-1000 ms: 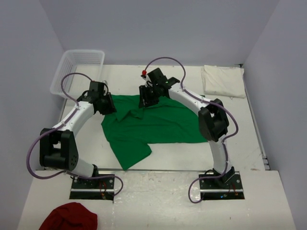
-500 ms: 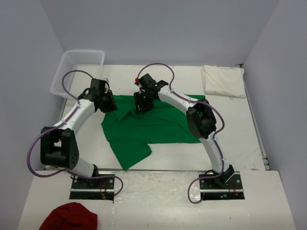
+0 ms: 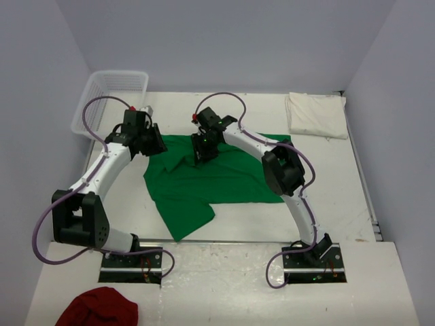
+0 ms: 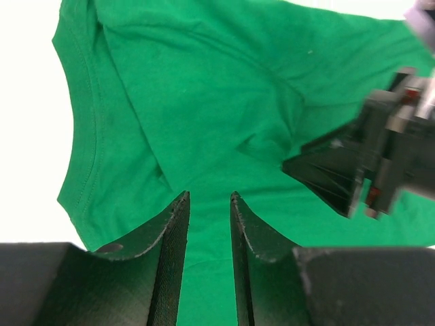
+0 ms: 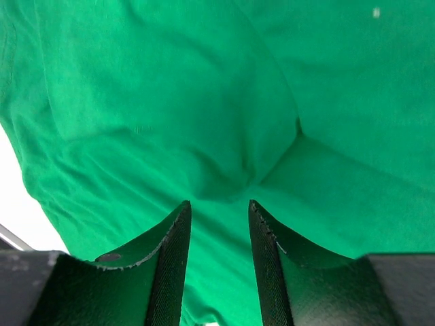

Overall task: Fold and stack the t-shirts
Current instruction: Fold the flattened tshirt in 1/3 of the way

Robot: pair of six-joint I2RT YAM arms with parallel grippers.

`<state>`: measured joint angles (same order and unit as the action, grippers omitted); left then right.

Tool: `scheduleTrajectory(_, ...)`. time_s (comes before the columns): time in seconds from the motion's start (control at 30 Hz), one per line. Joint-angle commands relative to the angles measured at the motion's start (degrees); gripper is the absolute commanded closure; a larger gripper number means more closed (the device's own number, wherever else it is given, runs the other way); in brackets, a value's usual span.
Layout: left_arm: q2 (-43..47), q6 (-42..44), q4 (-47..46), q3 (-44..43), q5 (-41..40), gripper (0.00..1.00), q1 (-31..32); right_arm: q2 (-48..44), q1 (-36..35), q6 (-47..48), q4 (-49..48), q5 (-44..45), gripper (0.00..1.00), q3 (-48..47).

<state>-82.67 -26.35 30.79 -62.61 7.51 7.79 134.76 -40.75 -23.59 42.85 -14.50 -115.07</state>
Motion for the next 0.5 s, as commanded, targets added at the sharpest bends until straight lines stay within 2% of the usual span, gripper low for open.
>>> scheduleTrajectory(0.0,2.34,1.30,0.24,-2.87,1.81,0.68,0.29,1.73,-0.56,-0.84,0.39,-0.53,0.59,-3.67)
scheduleTrajectory(0.33,3.22,1.30,0.42,-3.66,3.21,0.67,0.21,3.41,-1.17,-1.45,-0.05,-0.97,0.60,-3.76)
scheduleTrajectory(0.4,3.48,1.30,0.24,-3.40,3.39,0.67,0.21,3.67,-1.17,-1.37,0.47,-0.71,0.63,-4.46)
scheduleTrajectory(0.47,3.66,1.39,0.15,-3.22,3.30,0.67,0.21,4.11,-1.17,-1.10,1.09,-0.62,0.71,-5.08)
